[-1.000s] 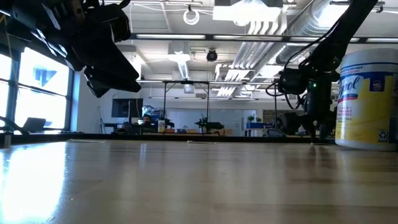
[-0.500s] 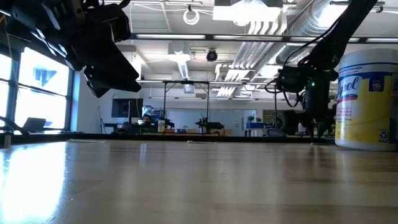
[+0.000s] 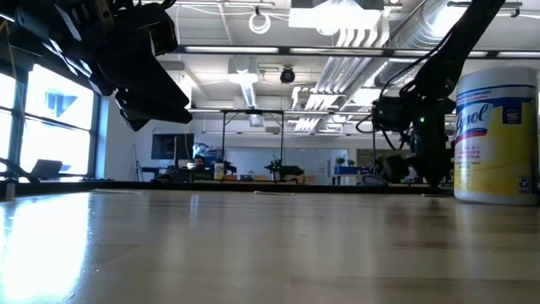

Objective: Pick & Place First Aid Supplies
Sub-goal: Put the blue alcohol pad into the black bin

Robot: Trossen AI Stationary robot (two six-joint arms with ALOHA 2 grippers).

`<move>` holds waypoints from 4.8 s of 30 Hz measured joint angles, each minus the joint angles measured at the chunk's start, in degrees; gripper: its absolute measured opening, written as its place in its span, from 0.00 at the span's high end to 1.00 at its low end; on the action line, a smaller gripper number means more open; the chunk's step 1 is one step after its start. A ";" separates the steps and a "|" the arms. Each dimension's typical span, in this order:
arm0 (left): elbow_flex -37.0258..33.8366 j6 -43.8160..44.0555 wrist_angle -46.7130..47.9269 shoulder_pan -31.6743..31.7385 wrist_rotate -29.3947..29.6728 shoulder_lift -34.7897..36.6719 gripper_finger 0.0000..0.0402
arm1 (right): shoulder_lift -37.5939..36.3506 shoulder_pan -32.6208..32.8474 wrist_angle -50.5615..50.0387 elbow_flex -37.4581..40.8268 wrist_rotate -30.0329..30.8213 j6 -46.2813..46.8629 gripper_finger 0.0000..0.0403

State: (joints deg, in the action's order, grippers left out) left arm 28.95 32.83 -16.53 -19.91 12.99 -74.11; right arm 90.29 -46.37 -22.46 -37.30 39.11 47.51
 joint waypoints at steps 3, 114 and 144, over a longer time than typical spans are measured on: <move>0.00 -0.01 0.04 0.01 -0.02 0.00 0.67 | 2.56 -0.78 -2.14 -1.01 -0.21 -0.49 1.00; 0.00 0.56 -0.07 0.01 1.84 0.00 0.67 | 6.79 35.60 11.80 -3.36 -20.43 -27.24 0.99; 0.00 1.41 -0.01 0.01 2.16 0.00 0.67 | -11.63 55.98 8.08 -3.02 -21.23 -12.38 1.00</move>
State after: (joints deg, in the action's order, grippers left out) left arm 28.95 34.24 -16.55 -19.90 15.16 -74.11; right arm 78.65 9.60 -14.38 -40.32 17.88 35.12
